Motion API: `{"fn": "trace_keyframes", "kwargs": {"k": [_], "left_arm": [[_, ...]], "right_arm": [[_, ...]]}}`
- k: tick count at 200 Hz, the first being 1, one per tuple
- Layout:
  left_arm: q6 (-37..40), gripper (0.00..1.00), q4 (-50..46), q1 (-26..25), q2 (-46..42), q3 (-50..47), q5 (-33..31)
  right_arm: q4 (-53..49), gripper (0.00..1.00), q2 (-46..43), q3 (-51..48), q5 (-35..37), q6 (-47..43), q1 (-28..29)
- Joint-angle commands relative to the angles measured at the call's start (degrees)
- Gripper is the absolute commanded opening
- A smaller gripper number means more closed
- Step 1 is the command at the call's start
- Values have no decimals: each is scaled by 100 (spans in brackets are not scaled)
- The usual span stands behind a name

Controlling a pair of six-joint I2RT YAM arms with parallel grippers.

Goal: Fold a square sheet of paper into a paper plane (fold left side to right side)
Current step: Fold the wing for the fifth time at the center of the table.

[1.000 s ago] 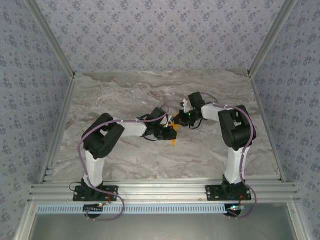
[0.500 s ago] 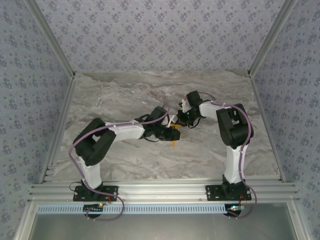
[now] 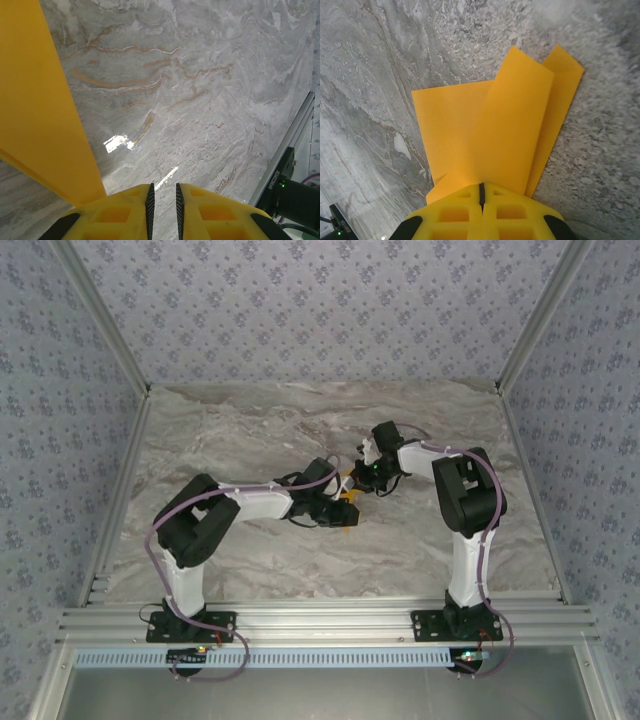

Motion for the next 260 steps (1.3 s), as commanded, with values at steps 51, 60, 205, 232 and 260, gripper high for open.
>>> {"fn": "trace_keyframes", "kwargs": {"k": [51, 60, 205, 232, 260], "left_arm": [[15, 20, -168, -20, 203, 60, -59], [19, 20, -169, -18, 198, 52, -60], [-117, 19, 71, -27, 187, -217, -94], [-143, 19, 126, -31, 189, -256, -81], [-154, 19, 142, -28, 194, -278, -77]], "right_arm": [[-423, 5, 244, 43, 484, -150, 39], [-428, 5, 252, 56, 487, -153, 36], [-442, 5, 308, 54, 307, -99, 15], [-377, 5, 348, 46, 162, -7, -46], [-440, 5, 396, 76, 180, -36, -50]]}}
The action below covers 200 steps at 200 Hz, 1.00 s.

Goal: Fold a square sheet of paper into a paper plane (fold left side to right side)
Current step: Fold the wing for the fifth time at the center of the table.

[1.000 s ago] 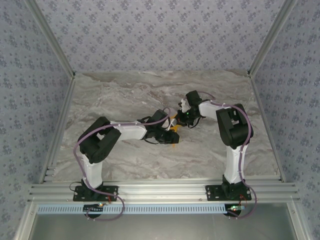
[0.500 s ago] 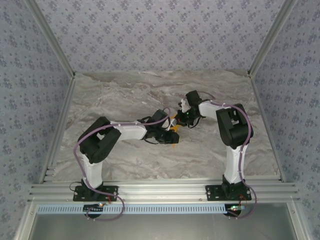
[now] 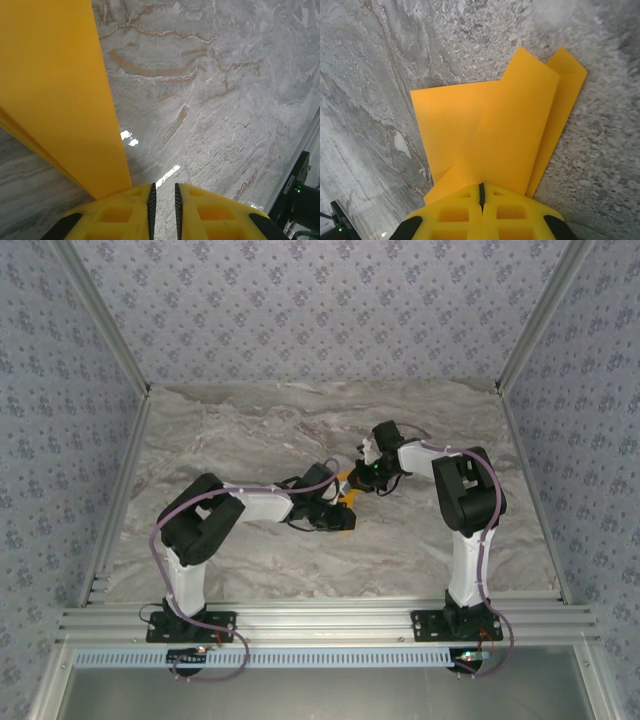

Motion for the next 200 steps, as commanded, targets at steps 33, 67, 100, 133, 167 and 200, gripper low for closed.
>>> {"fn": "trace_keyframes", "kwargs": {"k": [33, 67, 100, 133, 167, 200], "left_arm": [[-48, 19, -65, -61, 126, -60, 34], [-18, 19, -173, -140, 127, -55, -23], [-63, 19, -193, -219, 53, -227, -86], [-109, 18, -227, -359, -70, -388, -187], [-162, 18, -247, -455, -174, -525, -279], [-231, 17, -202, -475, -267, -645, -310]], "right_arm": [[-412, 5, 385, 26, 295, 35, -13], [-506, 5, 412, 88, 376, 23, -15], [-551, 5, 430, 121, 420, 32, -11], [-586, 5, 448, 154, 437, 30, -18], [-606, 5, 461, 176, 463, 36, -17], [-621, 5, 473, 178, 472, 30, -17]]}}
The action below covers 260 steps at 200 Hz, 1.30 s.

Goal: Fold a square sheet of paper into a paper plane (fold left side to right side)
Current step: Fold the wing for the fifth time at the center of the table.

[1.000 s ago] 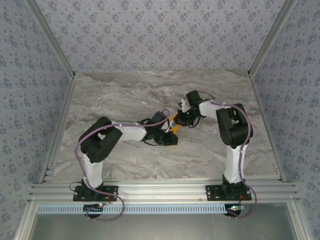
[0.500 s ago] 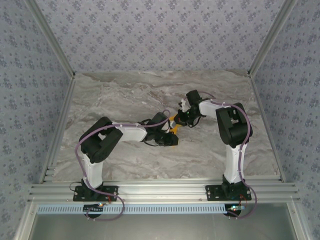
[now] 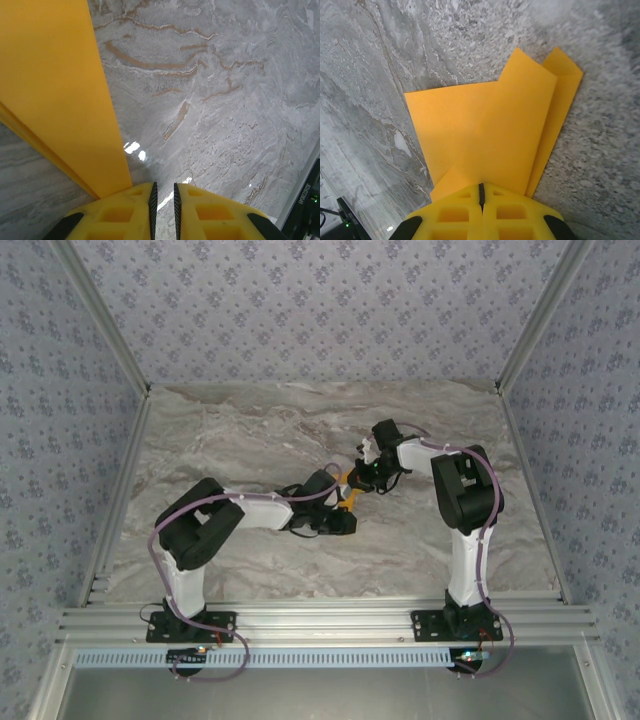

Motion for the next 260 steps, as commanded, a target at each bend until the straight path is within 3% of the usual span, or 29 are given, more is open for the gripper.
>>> {"fn": "trace_keyframes", "kwargs": {"k": [1, 107, 161, 260], "left_arm": [[-118, 17, -639, -210, -108, -280, 225], [-169, 14, -504, -225, -600, -558, 243], [95, 14, -739, 106, -977, -168, 402], [669, 14, -1292, 427, 288, 1104, 390]], "right_arm": [[-300, 5, 345, -42, 542, 34, 1], [-307, 5, 371, -8, 530, 32, 9], [-333, 5, 354, 13, 529, 14, 39], [-379, 5, 310, 1, 530, -12, 49]]}}
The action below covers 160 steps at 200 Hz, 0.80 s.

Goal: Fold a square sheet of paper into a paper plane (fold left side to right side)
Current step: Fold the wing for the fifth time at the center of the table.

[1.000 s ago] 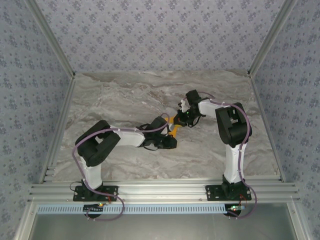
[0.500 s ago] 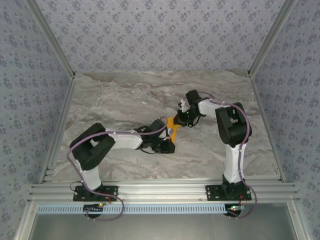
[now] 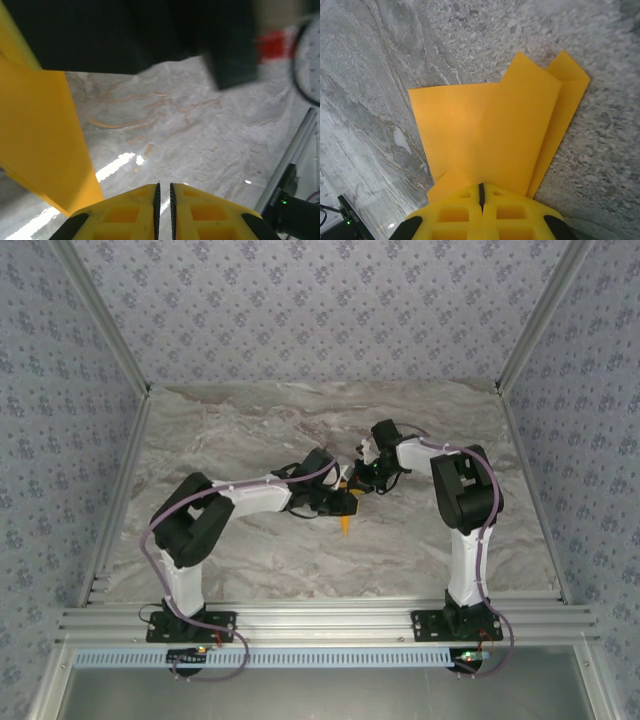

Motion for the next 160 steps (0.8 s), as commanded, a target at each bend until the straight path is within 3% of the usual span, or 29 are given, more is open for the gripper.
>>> {"fn": "trace_keyframes", "kwargs": {"k": [1, 65, 110, 160], "left_arm": [[183, 14, -305, 12, 264, 133, 56], [17, 13, -88, -56, 336, -415, -183], [-113, 9, 140, -70, 391, -649, -259], [-133, 9, 176, -77, 365, -716, -287]], "right_arm": [[-281, 5, 290, -41, 543, -8, 36], [694, 4, -298, -314, -300, 327, -152], [986, 2, -1019, -924, -278, 428, -189], [1186, 2, -988, -1345, -485, 571, 84]]}}
